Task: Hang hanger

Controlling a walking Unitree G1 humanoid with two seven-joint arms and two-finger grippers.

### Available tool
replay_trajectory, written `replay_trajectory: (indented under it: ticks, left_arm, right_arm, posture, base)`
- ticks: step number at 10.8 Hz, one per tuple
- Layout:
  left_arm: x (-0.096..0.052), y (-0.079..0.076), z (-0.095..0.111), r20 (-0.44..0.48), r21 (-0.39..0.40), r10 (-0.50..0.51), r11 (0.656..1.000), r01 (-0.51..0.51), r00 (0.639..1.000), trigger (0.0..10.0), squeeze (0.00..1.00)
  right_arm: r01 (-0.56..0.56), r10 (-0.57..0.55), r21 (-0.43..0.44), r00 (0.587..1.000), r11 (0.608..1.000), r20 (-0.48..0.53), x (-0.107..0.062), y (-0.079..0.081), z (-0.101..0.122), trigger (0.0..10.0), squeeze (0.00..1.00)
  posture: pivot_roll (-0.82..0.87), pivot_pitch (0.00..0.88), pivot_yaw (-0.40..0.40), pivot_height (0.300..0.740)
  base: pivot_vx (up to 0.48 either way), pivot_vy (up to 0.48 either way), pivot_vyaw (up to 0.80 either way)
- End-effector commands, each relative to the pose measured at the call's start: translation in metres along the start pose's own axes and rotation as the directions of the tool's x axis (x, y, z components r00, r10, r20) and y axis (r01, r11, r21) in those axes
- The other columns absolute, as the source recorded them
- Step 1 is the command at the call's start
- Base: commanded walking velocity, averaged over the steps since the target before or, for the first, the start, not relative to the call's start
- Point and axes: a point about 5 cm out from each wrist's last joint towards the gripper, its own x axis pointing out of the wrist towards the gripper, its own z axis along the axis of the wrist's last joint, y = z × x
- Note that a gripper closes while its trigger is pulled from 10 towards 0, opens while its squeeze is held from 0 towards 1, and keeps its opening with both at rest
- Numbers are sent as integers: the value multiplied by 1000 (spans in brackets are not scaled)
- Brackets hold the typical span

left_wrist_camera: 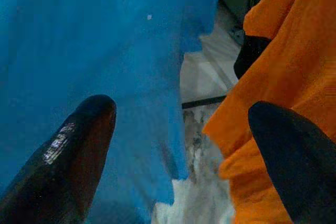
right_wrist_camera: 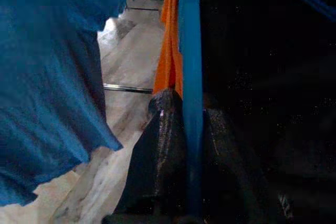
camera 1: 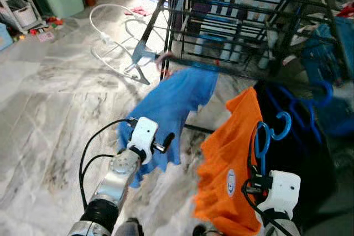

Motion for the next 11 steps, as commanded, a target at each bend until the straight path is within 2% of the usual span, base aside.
replay_trajectory:
  ticks: [1, 9, 11]
  left_arm:
    - [0, -1, -4, -20, 14, -6, 1000, 6, 1000, 10000, 0]
    - [3, 2, 2, 6, 3, 32, 999, -32, 999, 10000, 0]
    - [3, 17, 17, 95, 20, 157, 987, -159, 983, 10000, 0]
  right_arm:
    - [20, -20, 5, 1000, 1000, -2, -1, -3, 0, 10000, 0]
    - [22, -22, -7, 1000, 1000, 10, 7, -7, 3, 10000, 0]
    - [24, -24, -7, 1000, 1000, 11, 7, -7, 2, 10000, 0]
  posture:
    - [76, 109, -51, 740]
    - [91, 101, -64, 740]
    - [88, 102, -61, 740]
  base:
    - [-450, 0, 0]
    - [-400, 0, 0]
    - [0, 0, 0]
